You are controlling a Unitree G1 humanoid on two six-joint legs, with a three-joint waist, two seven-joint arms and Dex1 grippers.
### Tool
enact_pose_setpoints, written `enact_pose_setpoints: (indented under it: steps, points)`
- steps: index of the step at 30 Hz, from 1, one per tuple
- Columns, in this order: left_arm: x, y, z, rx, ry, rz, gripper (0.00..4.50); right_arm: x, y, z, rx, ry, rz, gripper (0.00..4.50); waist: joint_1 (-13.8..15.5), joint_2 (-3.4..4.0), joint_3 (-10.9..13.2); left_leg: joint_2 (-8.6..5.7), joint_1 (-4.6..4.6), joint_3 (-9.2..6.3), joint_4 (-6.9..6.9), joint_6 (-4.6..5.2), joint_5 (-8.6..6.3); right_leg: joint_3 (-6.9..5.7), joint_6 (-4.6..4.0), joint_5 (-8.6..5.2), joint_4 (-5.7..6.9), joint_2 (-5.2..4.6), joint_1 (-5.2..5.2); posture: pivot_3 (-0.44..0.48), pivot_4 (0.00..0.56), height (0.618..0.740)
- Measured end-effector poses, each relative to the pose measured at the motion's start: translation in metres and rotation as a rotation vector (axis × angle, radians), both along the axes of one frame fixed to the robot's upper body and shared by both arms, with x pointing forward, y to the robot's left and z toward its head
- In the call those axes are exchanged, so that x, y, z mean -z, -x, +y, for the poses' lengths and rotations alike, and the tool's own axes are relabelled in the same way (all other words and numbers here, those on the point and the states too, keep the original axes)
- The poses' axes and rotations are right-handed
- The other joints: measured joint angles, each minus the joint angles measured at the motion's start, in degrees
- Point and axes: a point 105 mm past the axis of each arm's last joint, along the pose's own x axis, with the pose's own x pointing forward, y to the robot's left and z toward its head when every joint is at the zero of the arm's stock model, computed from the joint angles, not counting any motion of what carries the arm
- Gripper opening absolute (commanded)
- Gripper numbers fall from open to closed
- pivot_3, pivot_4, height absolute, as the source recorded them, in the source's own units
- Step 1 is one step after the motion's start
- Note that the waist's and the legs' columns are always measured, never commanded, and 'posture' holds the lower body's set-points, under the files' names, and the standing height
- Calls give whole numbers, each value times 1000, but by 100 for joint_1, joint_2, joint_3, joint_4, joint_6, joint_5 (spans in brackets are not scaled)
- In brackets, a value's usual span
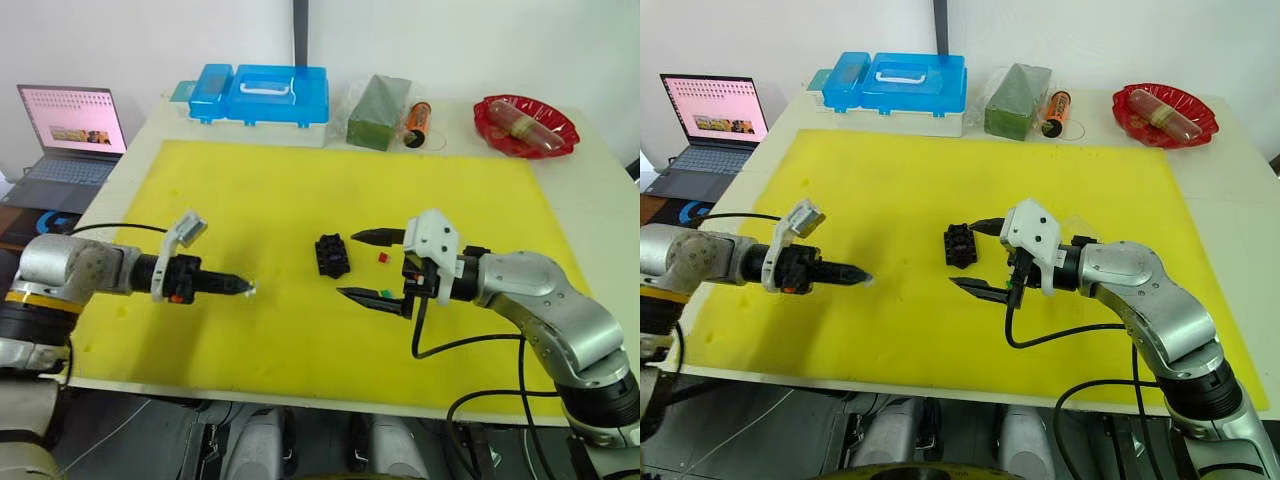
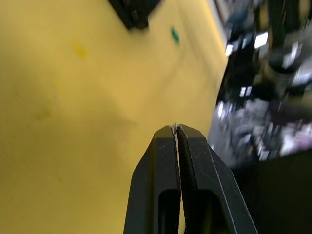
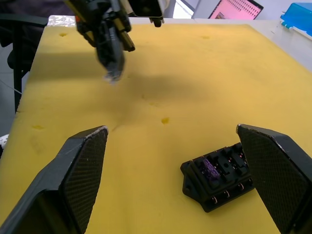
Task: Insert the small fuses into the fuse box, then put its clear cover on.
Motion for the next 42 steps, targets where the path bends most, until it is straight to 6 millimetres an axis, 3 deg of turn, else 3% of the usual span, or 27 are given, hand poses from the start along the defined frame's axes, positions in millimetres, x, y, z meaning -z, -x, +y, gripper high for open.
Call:
enact_pose_setpoints:
  steps: [5, 8, 13, 15, 17, 20, 23, 29, 42]
  points:
    - [-25, -3, -4, 309, -160, -244, 14, -1, 0, 2, -15, 3, -3, 4500, 22, -9, 14, -1, -5, -2, 7, 5, -2, 3, -1, -1, -3, -1, 2, 0, 150, 740]
    - [-23, -8, -5, 540, -326, -403, 14, -1, -1, 3, -14, -1, -1, 4500, 19, -13, 17, -3, -5, 9, 9, 13, -4, 7, 3, 0, 0, 13, 2, 0, 150, 740]
    - [-20, -29, -5, 1105, -632, -656, 14, 1, -2, 4, -19, 0, 4, 4500, 73, -24, 24, 8, -11, 14, 20, 14, -3, 16, 20, 10, -1, 46, 1, 0, 150, 740]
    - [-30, -39, -18, 1383, -704, -767, 14, 4, -2, 5, -23, 9, 3, 4500, 135, -31, 29, 14, -12, 17, 23, 14, -3, 18, 22, 11, -4, 53, 0, 0, 150, 740]
    - [-36, -45, -26, 1575, -739, -836, 14, 6, -1, 6, -27, 14, 3, 4500, 158, -32, 30, 21, -11, 20, 25, 14, -3, 20, 24, 12, -4, 54, 0, 0, 150, 740]
    - [-42, -61, -14, 1884, -871, -865, 14, 6, -2, 8, -21, 6, 1, 4500, 136, -33, 30, 24, -7, 38, 25, 12, -2, 20, 27, 14, -1, 65, -10, 0, 150, 740]
    - [-37, -65, -11, 2117, -863, -856, 14, 7, -2, 9, -1, -7, 0, 4500, 158, -37, 33, 49, -7, 27, 25, 11, -1, 20, 24, 13, 3, 81, -10, 0, 150, 740]
    - [-22, -64, -9, 2290, -794, -842, 14, 10, 2, 9, 20, -16, 7, 4500, 154, -50, 40, 51, -11, 26, 31, 13, -2, 20, 24, 14, 2, 81, -8, 0, 150, 740]
    - [3, -62, -21, 2356, -710, -888, 14, 10, 1, 6, 42, -11, 3, 4500, 161, -50, 40, 56, -16, 15, 99, 43, -20, 20, 26, 10, 58, 81, -2, 0, 150, 740]
